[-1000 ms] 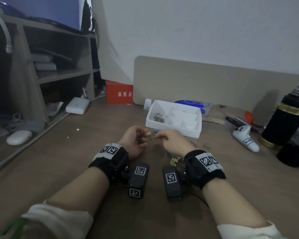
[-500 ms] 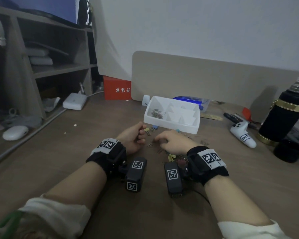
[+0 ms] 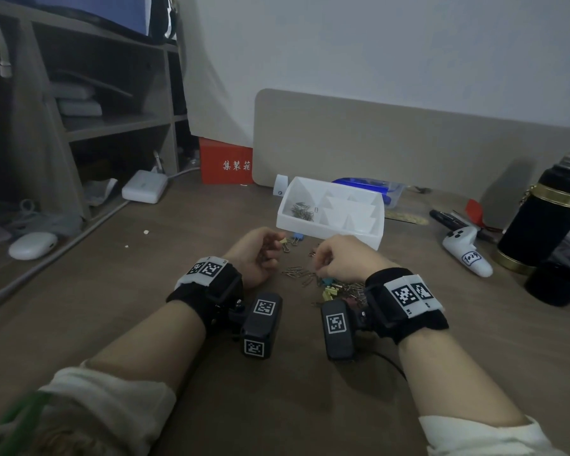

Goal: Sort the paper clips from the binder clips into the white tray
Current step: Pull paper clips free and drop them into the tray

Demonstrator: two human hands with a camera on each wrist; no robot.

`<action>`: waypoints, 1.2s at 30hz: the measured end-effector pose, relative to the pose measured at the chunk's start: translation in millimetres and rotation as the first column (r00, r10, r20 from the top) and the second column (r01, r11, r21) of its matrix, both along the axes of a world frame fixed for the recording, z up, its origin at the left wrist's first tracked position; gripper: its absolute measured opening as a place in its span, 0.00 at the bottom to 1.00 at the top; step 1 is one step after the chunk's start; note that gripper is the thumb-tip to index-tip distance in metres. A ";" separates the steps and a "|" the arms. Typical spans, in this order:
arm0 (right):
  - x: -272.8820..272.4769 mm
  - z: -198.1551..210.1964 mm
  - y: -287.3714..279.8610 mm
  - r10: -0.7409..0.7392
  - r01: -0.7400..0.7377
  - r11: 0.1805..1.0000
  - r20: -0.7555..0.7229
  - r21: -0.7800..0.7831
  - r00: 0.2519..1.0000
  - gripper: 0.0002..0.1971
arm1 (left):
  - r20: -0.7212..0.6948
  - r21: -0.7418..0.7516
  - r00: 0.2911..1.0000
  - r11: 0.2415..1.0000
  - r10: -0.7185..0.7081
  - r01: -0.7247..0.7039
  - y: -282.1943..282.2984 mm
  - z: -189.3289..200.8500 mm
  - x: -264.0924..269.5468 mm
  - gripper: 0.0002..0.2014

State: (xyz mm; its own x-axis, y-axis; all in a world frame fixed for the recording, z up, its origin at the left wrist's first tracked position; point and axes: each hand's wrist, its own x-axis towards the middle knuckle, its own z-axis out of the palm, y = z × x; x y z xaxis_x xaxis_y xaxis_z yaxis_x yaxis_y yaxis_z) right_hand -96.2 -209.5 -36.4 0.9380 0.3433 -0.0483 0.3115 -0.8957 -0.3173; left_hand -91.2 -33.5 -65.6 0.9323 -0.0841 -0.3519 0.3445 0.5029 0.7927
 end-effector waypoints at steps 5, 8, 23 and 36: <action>-3.0 -3.3 6.4 0.019 -0.019 1.000 0.017 0.014 1.000 0.03 | 0.001 0.005 1.000 1.000 -0.018 0.018 0.3 0.0 0.3 0.10; -3.3 -5.4 10.8 0.025 -0.026 0.999 0.021 0.033 0.999 0.06 | 0.002 0.003 1.000 1.000 -0.017 0.017 0.3 -0.2 1.0 0.10; -2.6 6.2 5.7 -0.028 0.017 0.994 0.103 0.107 0.994 0.08 | 0.001 0.007 1.000 1.000 -0.020 0.020 0.5 0.7 0.1 0.11; -3.2 5.8 7.9 0.039 -0.030 0.991 -0.068 0.127 0.997 0.19 | 0.005 0.004 1.000 1.000 -0.026 0.026 0.6 0.6 0.0 0.10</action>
State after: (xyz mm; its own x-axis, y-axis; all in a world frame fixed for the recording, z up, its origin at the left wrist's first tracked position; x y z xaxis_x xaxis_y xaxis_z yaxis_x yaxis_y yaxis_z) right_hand -99.3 -201.6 -30.6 0.9214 0.3827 -0.0675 0.3145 -0.8364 -0.4489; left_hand -91.2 -32.9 -64.9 0.9315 -0.1068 -0.3478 0.3536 0.4908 0.7963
